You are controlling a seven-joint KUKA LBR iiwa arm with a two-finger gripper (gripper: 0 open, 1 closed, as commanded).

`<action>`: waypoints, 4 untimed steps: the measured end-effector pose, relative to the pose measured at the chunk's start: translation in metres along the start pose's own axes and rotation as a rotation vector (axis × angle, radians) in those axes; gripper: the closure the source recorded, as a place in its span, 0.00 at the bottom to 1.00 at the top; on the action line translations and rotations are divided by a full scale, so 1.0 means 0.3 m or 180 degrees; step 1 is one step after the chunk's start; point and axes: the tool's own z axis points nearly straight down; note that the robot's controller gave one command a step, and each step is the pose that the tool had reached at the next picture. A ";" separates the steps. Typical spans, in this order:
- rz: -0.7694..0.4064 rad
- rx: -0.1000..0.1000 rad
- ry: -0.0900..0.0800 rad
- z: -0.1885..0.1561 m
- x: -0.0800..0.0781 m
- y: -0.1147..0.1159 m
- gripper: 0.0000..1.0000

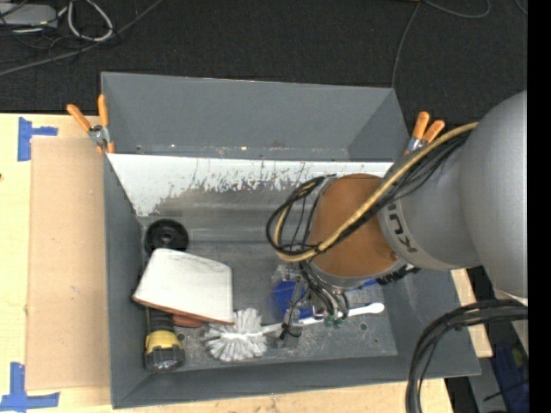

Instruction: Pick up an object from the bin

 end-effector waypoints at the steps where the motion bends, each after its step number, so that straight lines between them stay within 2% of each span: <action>1: -0.0092 -0.0003 0.0009 0.002 0.019 0.006 0.00; 2: -0.0168 -0.0004 0.0010 0.001 -0.063 -0.076 0.00; 3: 0.0086 -0.0006 0.0028 0.004 0.009 -0.006 1.00; 4: 0.0088 -0.0006 0.0028 0.004 0.009 -0.006 1.00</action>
Offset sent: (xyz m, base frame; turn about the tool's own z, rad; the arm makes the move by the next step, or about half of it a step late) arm 0.0205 -0.0290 -0.0001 -0.0548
